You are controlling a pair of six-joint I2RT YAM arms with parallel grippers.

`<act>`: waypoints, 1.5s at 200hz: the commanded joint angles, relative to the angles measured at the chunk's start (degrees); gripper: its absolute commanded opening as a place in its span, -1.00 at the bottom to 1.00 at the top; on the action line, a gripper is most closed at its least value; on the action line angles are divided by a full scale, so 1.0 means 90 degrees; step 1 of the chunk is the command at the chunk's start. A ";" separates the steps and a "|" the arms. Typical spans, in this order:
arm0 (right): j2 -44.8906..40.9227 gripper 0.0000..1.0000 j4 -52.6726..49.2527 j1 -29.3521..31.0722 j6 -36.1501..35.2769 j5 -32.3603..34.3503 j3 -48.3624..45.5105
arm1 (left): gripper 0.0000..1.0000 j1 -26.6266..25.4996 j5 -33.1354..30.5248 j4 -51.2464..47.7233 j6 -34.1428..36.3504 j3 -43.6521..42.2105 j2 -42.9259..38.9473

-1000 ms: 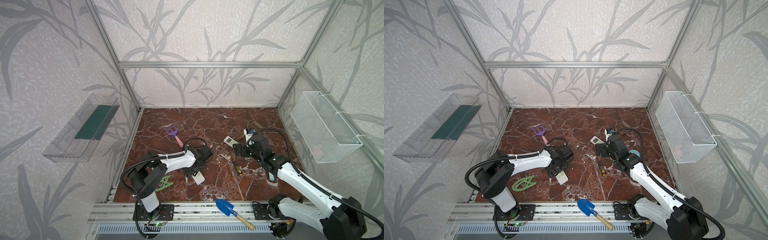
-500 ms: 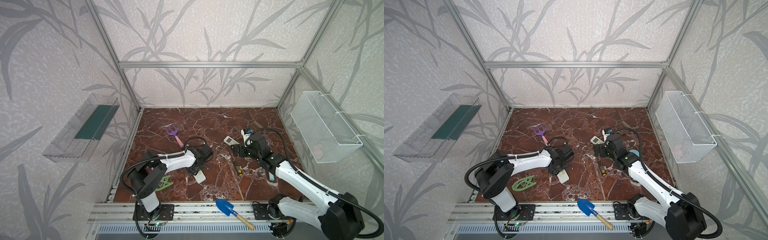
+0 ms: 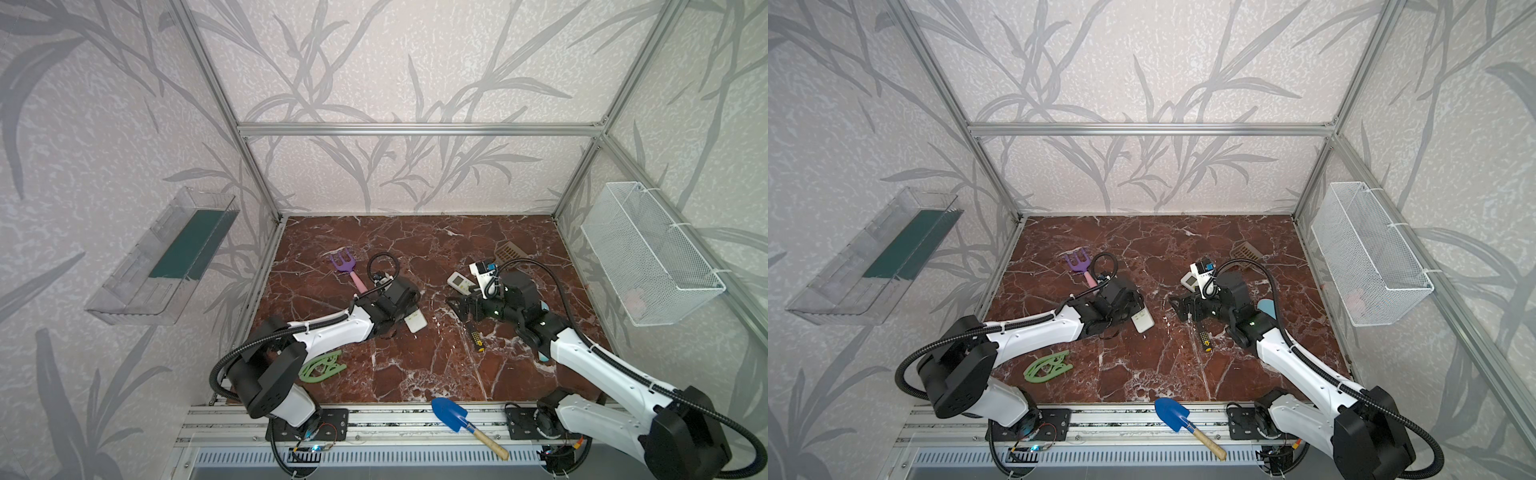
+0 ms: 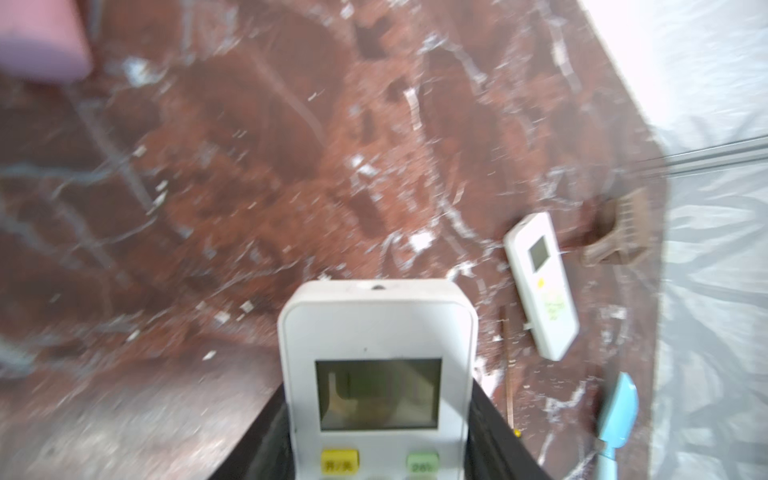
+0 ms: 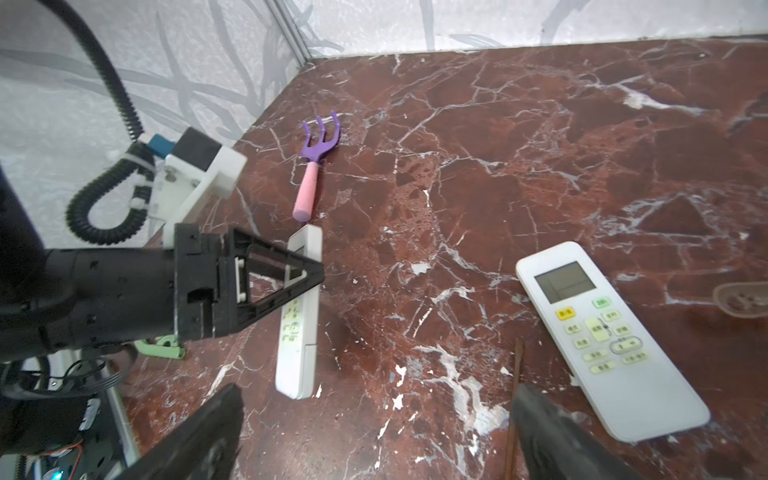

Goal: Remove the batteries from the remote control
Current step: 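Lift the remote with the left gripper toward the center while the right gripper approaches it, then grasp the remote's far end with the right gripper beside the left gripper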

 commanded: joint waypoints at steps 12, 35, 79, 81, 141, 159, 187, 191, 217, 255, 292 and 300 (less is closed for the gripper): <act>0.0175 0.83 0.0086 0.0005 -0.0200 -0.0816 0.0470 | -0.17 0.0135 -0.0004 0.1895 0.0760 -0.0370 -0.0488; 0.0519 0.61 0.0116 0.0005 -0.0098 -0.1223 0.0714 | -0.15 0.0303 0.0275 0.2532 0.0801 -0.0495 -0.0569; 0.1047 0.34 -0.0080 0.0179 -0.0131 -0.1168 0.1177 | -0.15 0.0511 0.1120 0.3714 0.0658 -0.0571 -0.0314; 0.1064 0.35 -0.0099 0.0202 -0.0157 -0.1109 0.1191 | -0.15 0.0517 0.1168 0.3772 0.0648 -0.0580 -0.0294; 0.1310 0.31 -0.0150 0.0630 -0.0461 -0.0102 0.1537 | -0.15 0.0562 0.1579 0.4901 0.0426 -0.0697 0.0140; 0.1399 0.25 -0.0251 0.0682 -0.0574 0.0280 0.1679 | -0.15 0.0574 0.1572 0.4870 0.0411 -0.0679 0.0133; 0.1561 0.11 -0.0350 0.0697 -0.0709 0.0825 0.1845 | -0.14 0.0576 0.1574 0.4787 0.0454 -0.0690 0.0063; 0.1587 0.10 -0.0371 0.0692 -0.0736 0.0857 0.1870 | -0.14 0.0575 0.1575 0.4779 0.0473 -0.0684 0.0050; 0.1712 0.06 -0.0358 0.0692 -0.0901 0.0772 0.2016 | -0.13 0.0570 0.1552 0.4637 0.0556 -0.0652 -0.0011; 0.1994 0.01 -0.0458 0.0711 -0.0993 0.0441 0.2318 | -0.12 0.0577 0.1560 0.4650 0.0577 -0.0653 -0.0001; 0.2228 -0.09 -0.0440 0.0740 -0.0984 0.0385 0.2434 | -0.12 0.0574 0.1596 0.4704 0.0576 -0.0649 -0.0003; 0.2266 -0.13 -0.0455 0.0749 -0.0991 0.0378 0.2458 | -0.12 0.0571 0.1595 0.4709 0.0596 -0.0648 -0.0013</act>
